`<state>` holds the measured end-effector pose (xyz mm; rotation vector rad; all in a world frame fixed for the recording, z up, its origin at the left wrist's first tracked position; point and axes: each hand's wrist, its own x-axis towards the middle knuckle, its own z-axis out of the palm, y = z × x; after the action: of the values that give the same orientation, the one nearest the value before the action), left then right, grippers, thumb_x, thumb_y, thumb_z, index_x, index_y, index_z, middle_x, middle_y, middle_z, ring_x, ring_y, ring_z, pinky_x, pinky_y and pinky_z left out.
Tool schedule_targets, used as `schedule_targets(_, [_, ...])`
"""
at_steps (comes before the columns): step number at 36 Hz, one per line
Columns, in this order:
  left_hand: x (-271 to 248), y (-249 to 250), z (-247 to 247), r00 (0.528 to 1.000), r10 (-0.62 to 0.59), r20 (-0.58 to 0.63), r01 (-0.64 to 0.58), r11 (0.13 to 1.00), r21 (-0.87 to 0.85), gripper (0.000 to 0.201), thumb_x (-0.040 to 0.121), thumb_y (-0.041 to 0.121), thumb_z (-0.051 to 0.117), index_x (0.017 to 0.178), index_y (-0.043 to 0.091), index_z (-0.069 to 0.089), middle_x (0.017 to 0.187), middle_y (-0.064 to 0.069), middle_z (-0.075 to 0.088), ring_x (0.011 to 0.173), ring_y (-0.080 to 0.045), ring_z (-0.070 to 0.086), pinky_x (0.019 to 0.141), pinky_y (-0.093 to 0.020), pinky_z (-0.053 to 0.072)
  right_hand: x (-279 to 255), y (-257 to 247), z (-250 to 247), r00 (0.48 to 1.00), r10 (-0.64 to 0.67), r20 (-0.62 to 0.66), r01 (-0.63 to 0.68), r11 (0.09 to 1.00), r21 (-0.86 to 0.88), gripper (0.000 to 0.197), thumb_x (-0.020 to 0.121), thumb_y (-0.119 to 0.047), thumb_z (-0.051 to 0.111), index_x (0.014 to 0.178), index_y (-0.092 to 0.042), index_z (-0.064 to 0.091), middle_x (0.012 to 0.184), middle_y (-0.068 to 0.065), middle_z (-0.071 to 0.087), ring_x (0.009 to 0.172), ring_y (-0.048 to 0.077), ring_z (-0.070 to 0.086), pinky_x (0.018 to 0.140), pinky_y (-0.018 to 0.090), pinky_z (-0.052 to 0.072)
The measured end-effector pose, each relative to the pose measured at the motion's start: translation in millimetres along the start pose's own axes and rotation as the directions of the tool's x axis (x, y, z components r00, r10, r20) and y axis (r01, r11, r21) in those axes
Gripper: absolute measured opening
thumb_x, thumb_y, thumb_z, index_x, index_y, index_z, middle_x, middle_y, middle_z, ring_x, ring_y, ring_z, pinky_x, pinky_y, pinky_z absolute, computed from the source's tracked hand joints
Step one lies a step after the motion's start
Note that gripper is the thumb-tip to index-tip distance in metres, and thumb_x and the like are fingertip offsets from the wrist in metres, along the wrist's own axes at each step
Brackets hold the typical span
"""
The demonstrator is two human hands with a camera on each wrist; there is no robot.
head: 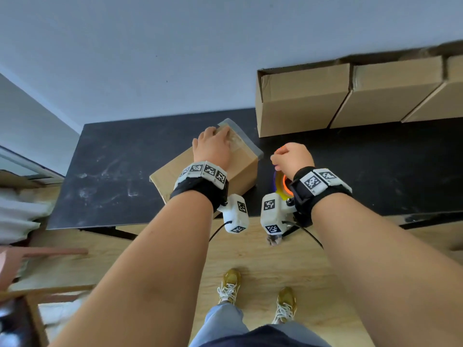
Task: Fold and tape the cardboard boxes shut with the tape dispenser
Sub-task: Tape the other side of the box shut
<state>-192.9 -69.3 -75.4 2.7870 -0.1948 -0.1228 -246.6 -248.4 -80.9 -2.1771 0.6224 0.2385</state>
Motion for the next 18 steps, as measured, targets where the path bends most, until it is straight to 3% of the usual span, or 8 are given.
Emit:
schedule_targets(3, [-5,0,5,0.996,0.007,-0.093,-0.005,1.000,0.025,0.034,0.094,0.017,0.039,0.123,0.023,0.055,0.134,-0.006,0.048,0.125,-0.027,0.041,0.107,-0.040,0.029,-4,-5,0,0.999,-0.021,0.033,0.017,0.990,0.137,0.007,0.087,-0.017,0.066,0.080,-0.018,0.065,0.086,0.008,0.073,0.081,0.023,0.072,0.088,0.045,0.056])
schedule_targets(6, [-14,0,9,0.983,0.019,-0.185,-0.003,0.996,0.088,0.029,0.093,0.018,0.041,0.117,0.021,0.058,0.122,-0.005,0.051,0.114,-0.027,0.044,0.095,-0.037,0.033,-8,-6,3,0.994,-0.025,0.110,0.004,0.983,0.186,0.014,0.085,-0.023,0.072,0.095,-0.018,0.064,0.093,0.002,0.072,0.079,0.015,0.073,0.087,0.040,0.057])
schedule_targets(9, [-18,-3,12,0.980,0.034,-0.194,-0.013,0.994,0.107,0.029,0.095,0.018,0.040,0.119,0.020,0.056,0.120,-0.005,0.051,0.112,-0.027,0.044,0.093,-0.036,0.034,-9,-3,8,0.992,-0.033,0.120,0.006,0.977,0.213,0.021,0.082,-0.026,0.075,0.100,-0.021,0.064,0.097,0.001,0.071,0.079,0.011,0.073,0.086,0.039,0.058])
schedule_targets(14, [-20,-2,9,0.981,0.019,-0.191,-0.006,0.997,0.071,0.031,0.095,0.021,0.037,0.121,0.019,0.054,0.126,-0.005,0.052,0.117,-0.027,0.043,0.095,-0.036,0.033,-15,-13,12,0.979,-0.018,0.204,-0.055,0.936,0.347,0.033,0.088,-0.011,0.067,0.120,-0.008,0.060,0.103,0.012,0.070,0.089,0.024,0.072,0.087,0.037,0.057])
schedule_targets(18, [-24,3,11,0.989,-0.032,-0.146,0.032,0.999,0.003,0.046,0.090,0.035,0.045,0.130,0.014,0.049,0.143,-0.003,0.042,0.135,-0.023,0.031,0.110,-0.036,0.024,-19,-20,16,0.971,-0.013,0.240,-0.073,0.935,0.346,0.040,0.085,-0.006,0.070,0.123,-0.005,0.056,0.103,0.014,0.070,0.089,0.025,0.073,0.089,0.038,0.057])
